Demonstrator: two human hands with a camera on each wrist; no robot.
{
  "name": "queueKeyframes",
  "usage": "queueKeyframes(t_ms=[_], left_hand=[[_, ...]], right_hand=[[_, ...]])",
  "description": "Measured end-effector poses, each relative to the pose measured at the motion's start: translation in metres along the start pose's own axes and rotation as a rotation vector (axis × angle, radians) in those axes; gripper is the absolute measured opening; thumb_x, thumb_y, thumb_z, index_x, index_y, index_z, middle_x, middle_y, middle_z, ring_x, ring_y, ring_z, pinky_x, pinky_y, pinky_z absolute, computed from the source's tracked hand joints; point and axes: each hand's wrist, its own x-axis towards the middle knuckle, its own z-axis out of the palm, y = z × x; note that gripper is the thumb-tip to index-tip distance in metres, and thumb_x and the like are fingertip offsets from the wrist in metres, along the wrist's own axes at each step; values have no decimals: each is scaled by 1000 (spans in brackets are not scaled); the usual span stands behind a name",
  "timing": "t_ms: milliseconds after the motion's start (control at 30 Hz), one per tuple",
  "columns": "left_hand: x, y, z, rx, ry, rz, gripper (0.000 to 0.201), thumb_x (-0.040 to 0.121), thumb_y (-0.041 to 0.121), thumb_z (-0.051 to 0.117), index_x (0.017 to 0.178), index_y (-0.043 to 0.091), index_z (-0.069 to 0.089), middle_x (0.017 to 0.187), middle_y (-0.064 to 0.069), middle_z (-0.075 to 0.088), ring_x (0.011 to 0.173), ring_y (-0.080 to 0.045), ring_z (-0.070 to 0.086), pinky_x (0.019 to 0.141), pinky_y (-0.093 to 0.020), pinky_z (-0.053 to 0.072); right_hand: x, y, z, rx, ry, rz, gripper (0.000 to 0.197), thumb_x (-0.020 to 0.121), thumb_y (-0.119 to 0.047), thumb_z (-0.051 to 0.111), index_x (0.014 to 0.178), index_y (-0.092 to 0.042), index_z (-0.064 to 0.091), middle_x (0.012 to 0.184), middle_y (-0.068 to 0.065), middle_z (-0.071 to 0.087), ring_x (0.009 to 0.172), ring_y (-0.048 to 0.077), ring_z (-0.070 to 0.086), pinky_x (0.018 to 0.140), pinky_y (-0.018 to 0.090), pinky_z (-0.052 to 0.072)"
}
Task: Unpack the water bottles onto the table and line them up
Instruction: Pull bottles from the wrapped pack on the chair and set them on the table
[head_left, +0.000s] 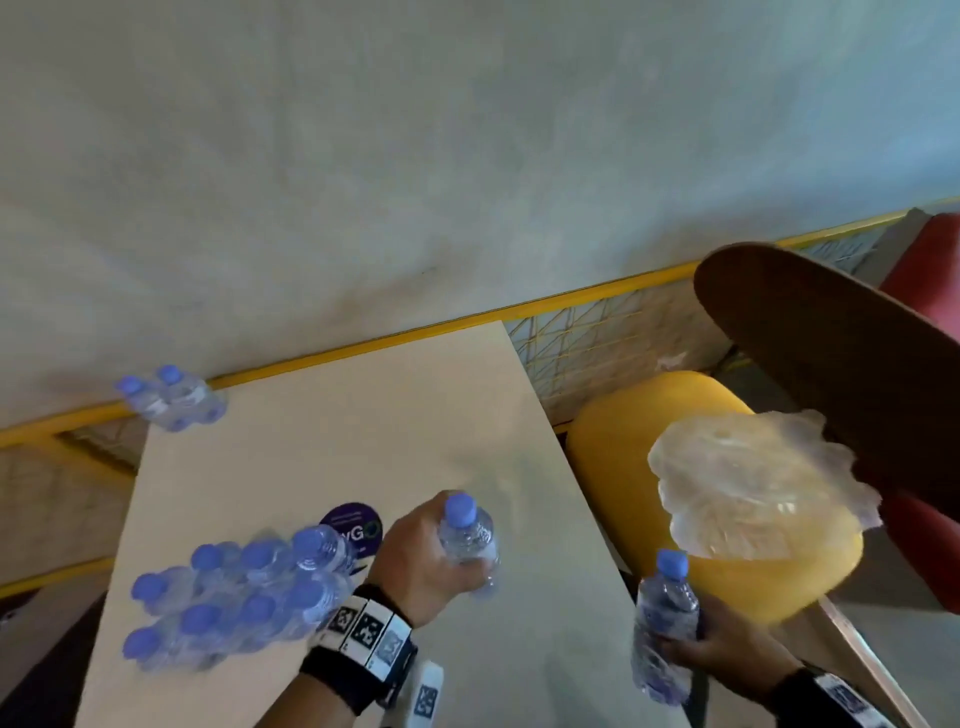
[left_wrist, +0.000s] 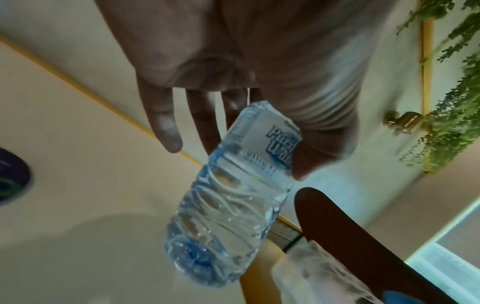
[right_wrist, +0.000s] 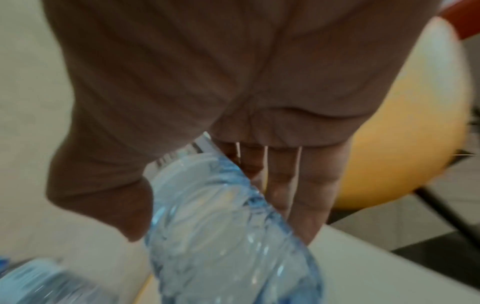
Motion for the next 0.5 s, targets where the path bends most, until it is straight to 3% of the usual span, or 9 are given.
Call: queueKeyframes(t_ms=[67, 133, 200, 267, 333, 433, 500], left_hand=[[-8, -21, -24, 47, 81, -34, 38, 70, 32, 88, 96, 39, 60, 88, 17, 72, 78, -1, 68, 77, -22, 56], [-10, -45, -42, 132, 143, -76, 44, 66, 43, 87, 98, 43, 57, 89, 17, 71, 83, 0, 66, 78, -18, 52], [-11, -70, -59, 226, 163, -114, 48, 63, 54, 79, 103, 39, 58, 93, 15, 70, 87, -6, 67, 84, -30, 54], [-8, -90, -71, 300, 164, -131, 45, 62, 59, 74, 99, 42, 55, 96, 16, 68, 91, -11, 68, 87, -35, 52], [-6, -100, -82, 348, 143, -135, 37, 64, 56, 74, 91, 47, 51, 94, 17, 65, 90, -14, 67, 88, -38, 49], [-2, -111, -94, 370, 121, -125, 46, 69, 52, 76, 104, 43, 47, 97, 15, 65, 90, -17, 65, 92, -40, 43], [1, -122, -100, 399, 89, -105, 46, 74, 52, 75, 109, 40, 47, 101, 13, 64, 91, -20, 64, 96, -42, 42]], right_hand=[[8, -32, 31, -115, -39, -48, 37, 71, -29, 85, 98, -23, 59, 86, -11, 67, 81, 1, 63, 79, 24, 54], [18, -72, 68, -174, -94, -124, 35, 71, -12, 80, 94, -24, 57, 78, -10, 64, 74, 6, 61, 69, 14, 50], [36, -101, 105, -261, -93, -242, 43, 64, -21, 80, 99, -31, 57, 85, -11, 68, 76, 4, 62, 66, 13, 49], [56, -121, 142, -298, -85, -306, 51, 58, -29, 83, 102, -32, 55, 90, -12, 68, 76, 0, 59, 64, 13, 50], [76, -134, 182, -311, -51, -343, 54, 55, -32, 85, 100, -31, 54, 90, -10, 67, 77, 3, 58, 65, 19, 53], [99, -145, 235, -275, 15, -378, 53, 52, -32, 84, 97, -29, 55, 92, -11, 61, 81, 10, 55, 69, 32, 56], [109, -149, 261, -278, 38, -370, 51, 52, -33, 82, 95, -27, 54, 92, -13, 57, 79, 11, 53, 67, 32, 53]])
